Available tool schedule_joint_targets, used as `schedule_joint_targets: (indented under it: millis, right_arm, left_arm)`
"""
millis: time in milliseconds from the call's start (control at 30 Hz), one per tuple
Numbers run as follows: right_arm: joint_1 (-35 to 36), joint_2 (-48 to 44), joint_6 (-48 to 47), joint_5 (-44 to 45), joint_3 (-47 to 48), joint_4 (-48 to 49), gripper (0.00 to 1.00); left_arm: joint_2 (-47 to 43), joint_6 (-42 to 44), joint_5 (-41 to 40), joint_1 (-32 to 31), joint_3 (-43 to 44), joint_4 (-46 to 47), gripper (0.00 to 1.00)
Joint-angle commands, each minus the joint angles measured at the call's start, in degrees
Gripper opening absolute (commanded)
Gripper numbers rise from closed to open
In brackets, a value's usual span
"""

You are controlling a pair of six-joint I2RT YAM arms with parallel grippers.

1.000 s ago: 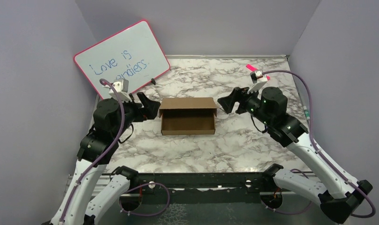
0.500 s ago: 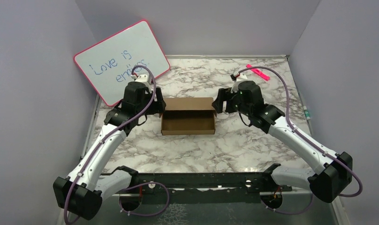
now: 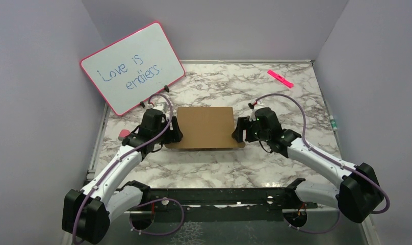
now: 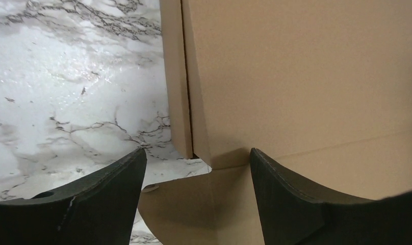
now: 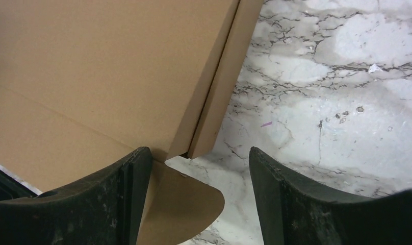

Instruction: Fold the paper box

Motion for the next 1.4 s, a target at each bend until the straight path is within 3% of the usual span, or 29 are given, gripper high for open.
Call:
schedule_joint_targets:
  millis: [0, 333, 567, 767, 867, 1100, 1367]
  right_arm:
    - [0.34, -0.75, 3.31, -1.98, -4.45, 9.25, 0.74]
    - [0.33, 3.14, 6.25, -0.26, -14.21, 21.76, 0.67]
    - [0.34, 4.13, 6.19, 2.41, -20.17, 28.83, 0.63]
    - [0.31, 5.53, 3.59, 3.65, -19.00, 30.29, 0.62]
    - [0.33, 5.81, 0.39, 3.39, -15.12, 28.30, 0.63]
    - [0.34, 1.92, -11.69, 0.94, -5.55, 19.13, 0.77]
    - [2.12, -0.11, -18.34, -8.86, 0.35, 11.62, 0.81]
  left_arm:
    - [-0.97, -4.28, 1.84, -0.28, -4.18, 6.08, 0.75]
    - [0.50, -9.39, 1.09, -0.28, -12.64, 15.36, 0.73]
    - [4.92, -11.41, 2.05, -0.37, -18.37, 23.63, 0.64]
    - [10.09, -12.05, 4.90, -0.45, -17.87, 30.68, 0.58]
    - [11.42, -10.76, 4.34, -0.45, -14.73, 29.90, 0.58]
    - [4.79, -8.39, -2.08, -0.45, -6.31, 19.96, 0.72]
    - [-6.45, -0.98, -10.37, -0.37, 2.45, 6.63, 0.93]
